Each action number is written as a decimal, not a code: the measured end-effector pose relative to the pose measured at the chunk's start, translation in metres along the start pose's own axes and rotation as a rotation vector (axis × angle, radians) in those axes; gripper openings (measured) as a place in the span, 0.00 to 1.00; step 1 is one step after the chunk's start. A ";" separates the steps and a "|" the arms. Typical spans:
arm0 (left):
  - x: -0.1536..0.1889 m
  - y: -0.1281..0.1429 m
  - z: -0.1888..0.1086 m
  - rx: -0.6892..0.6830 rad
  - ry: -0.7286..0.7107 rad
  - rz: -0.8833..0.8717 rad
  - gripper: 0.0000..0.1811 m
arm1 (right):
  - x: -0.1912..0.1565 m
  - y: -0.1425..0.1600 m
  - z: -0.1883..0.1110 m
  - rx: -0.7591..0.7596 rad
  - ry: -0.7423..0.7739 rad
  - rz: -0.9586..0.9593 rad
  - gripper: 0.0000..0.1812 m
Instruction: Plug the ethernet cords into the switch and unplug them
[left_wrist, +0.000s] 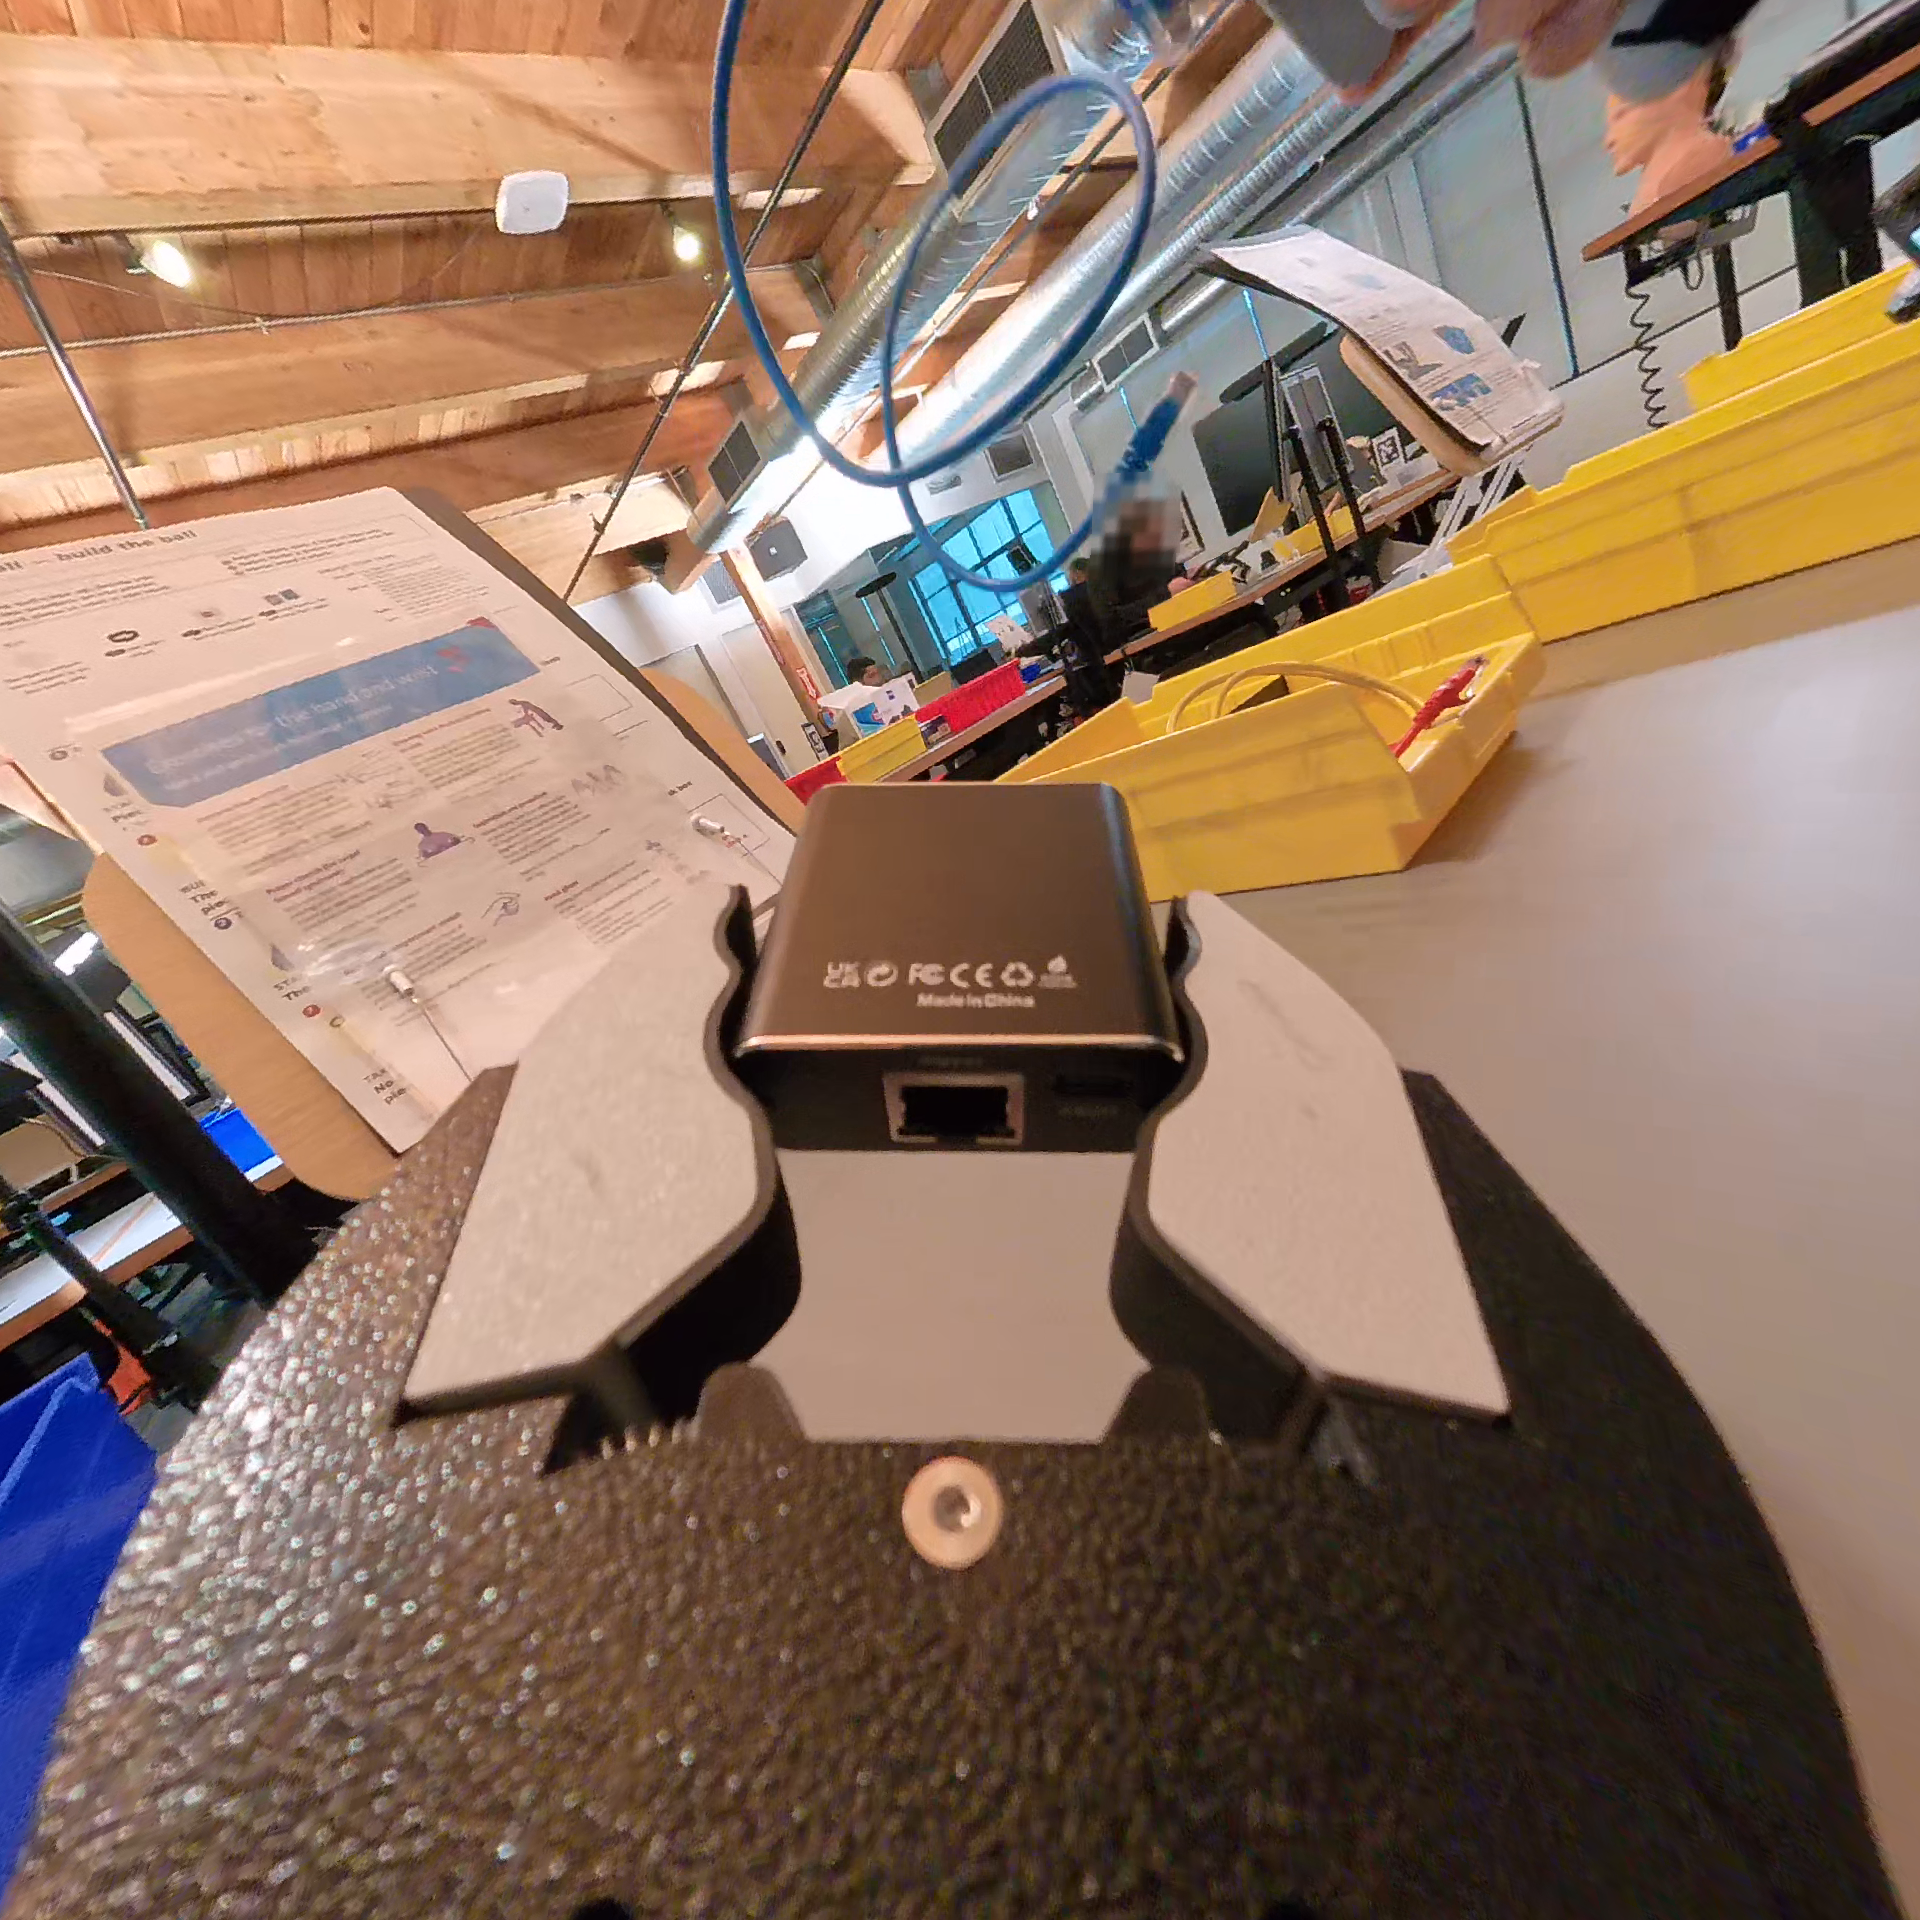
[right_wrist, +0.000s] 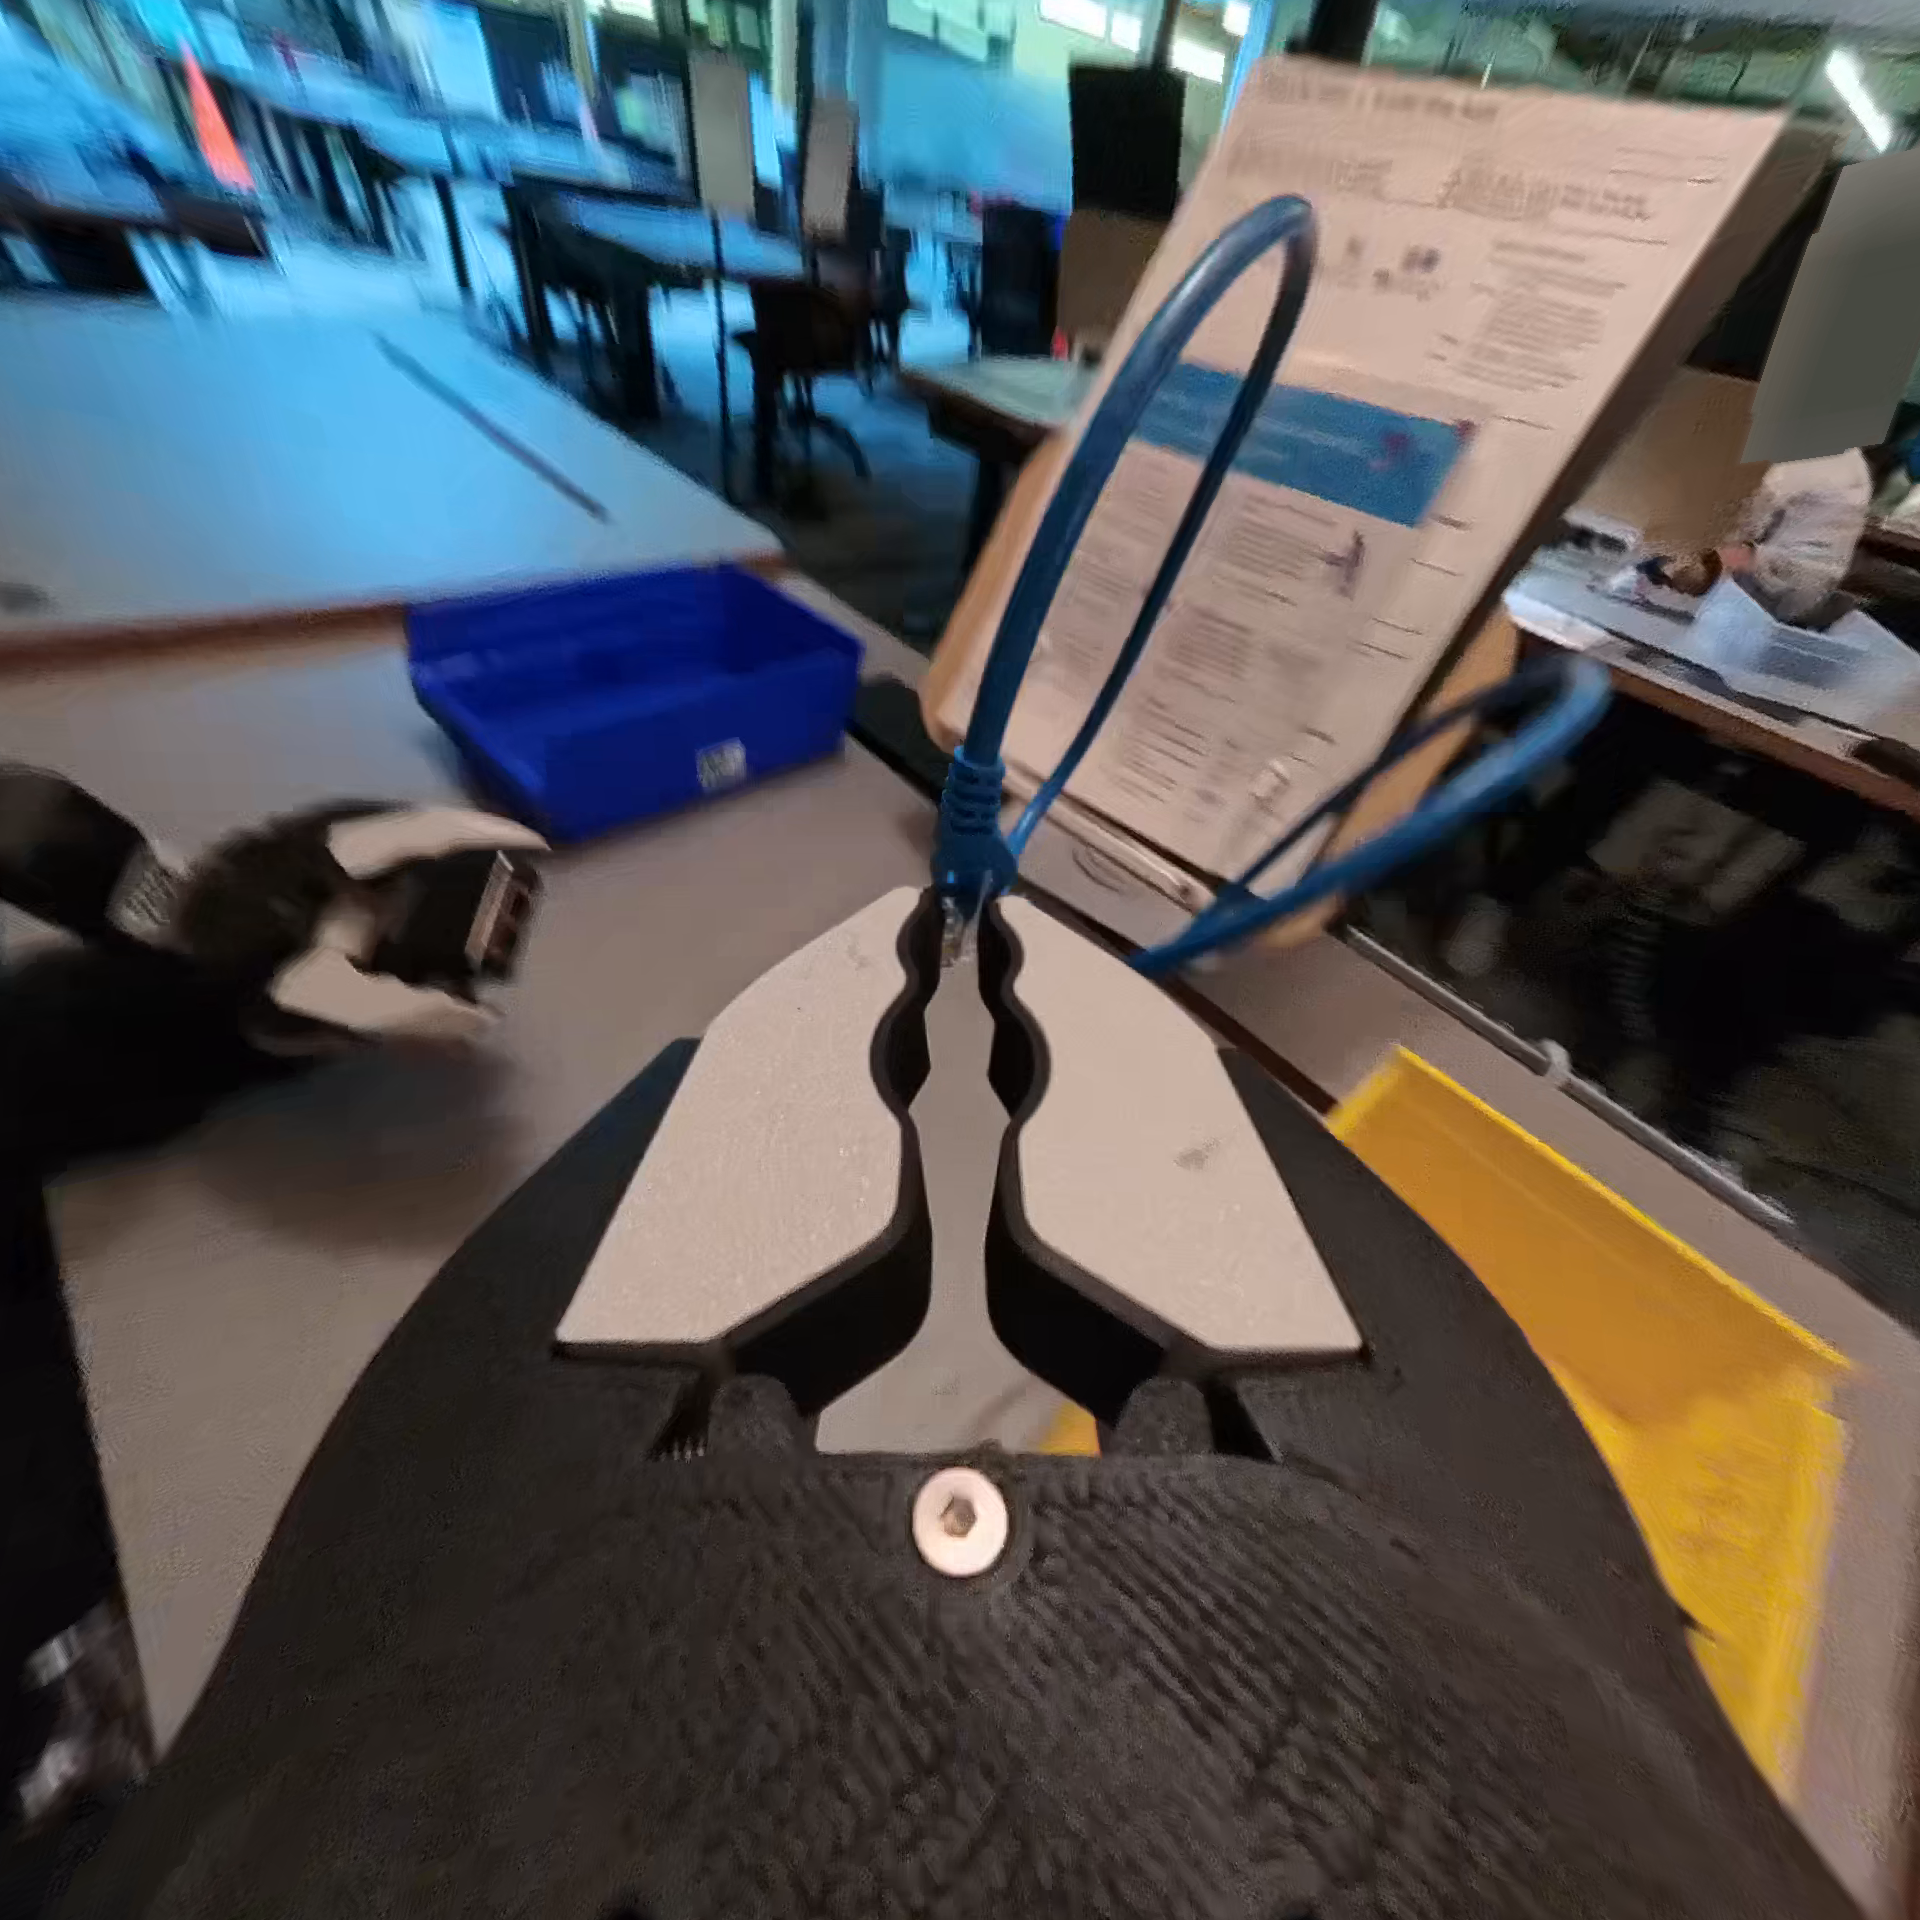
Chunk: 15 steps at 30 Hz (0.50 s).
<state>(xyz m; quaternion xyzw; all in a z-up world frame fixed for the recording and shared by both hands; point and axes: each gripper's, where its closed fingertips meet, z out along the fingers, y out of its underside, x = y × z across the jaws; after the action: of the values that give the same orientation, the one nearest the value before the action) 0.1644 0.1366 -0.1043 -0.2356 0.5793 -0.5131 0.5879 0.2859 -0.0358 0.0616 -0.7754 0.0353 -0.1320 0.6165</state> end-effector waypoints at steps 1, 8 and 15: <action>0.001 0.000 0.000 -0.001 0.003 -0.001 0.41 | 0.013 0.007 -0.007 -0.065 0.013 -0.025 0.04; 0.004 0.002 0.001 -0.009 0.024 -0.006 0.41 | 0.102 0.079 -0.037 -0.126 0.093 0.177 0.04; 0.002 0.003 0.000 -0.010 0.022 -0.014 0.41 | 0.138 0.185 -0.055 -0.183 0.236 0.387 0.04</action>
<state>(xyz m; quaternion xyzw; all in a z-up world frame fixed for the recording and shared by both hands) 0.1651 0.1359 -0.1081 -0.2372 0.5866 -0.5166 0.5768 0.4247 -0.1617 -0.0838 -0.7861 0.2667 -0.0972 0.5491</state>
